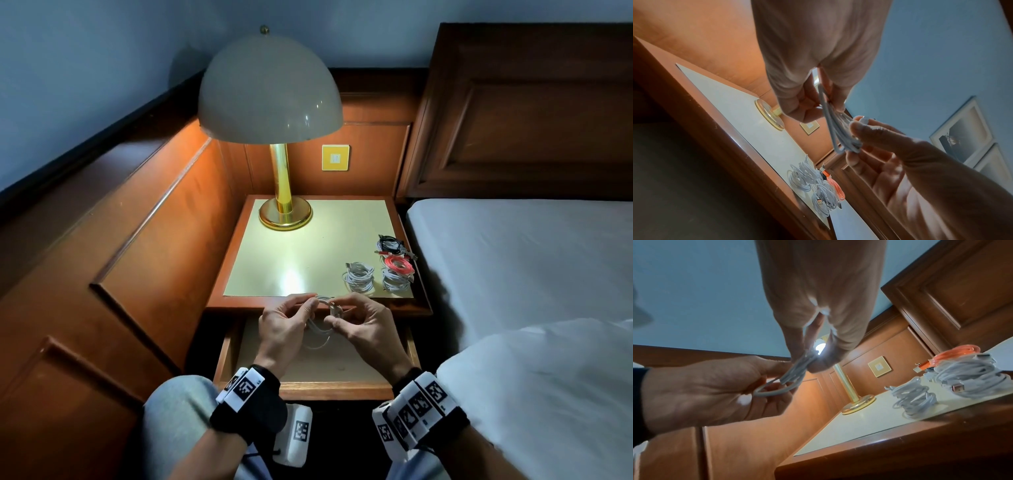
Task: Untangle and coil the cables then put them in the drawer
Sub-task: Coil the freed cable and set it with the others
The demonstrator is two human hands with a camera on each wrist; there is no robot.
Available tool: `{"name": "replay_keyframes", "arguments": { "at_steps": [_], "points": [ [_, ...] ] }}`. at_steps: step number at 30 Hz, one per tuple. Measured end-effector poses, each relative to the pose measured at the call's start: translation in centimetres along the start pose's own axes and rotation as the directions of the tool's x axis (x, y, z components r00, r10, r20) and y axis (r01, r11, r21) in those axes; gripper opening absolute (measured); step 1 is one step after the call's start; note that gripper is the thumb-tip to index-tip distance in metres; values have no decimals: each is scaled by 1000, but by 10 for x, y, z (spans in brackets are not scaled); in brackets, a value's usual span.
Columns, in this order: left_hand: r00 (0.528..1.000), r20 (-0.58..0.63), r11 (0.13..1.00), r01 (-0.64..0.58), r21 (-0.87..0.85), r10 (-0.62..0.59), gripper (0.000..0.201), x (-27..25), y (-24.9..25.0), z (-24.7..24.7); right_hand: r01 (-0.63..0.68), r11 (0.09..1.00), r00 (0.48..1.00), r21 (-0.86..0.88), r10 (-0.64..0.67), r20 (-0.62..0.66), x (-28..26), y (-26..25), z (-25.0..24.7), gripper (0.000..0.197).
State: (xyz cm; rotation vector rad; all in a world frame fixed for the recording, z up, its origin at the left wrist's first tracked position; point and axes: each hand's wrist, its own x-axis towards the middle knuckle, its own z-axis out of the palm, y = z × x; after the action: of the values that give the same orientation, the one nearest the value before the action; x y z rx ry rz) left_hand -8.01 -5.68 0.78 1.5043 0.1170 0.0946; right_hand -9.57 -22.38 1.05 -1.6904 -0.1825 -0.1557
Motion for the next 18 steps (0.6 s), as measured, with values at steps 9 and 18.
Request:
{"name": "replay_keyframes", "arguments": {
  "at_steps": [9,18],
  "points": [
    [991,96,975,-111,195,93,9,-3,-2,-4,69,995,997,65,-67,-40,16,-20,-5,20],
    [999,0,977,-48,209,49,6,1,-10,-11,10,948,993,317,29,-116,6,-20,-16,19]
  ]
}}
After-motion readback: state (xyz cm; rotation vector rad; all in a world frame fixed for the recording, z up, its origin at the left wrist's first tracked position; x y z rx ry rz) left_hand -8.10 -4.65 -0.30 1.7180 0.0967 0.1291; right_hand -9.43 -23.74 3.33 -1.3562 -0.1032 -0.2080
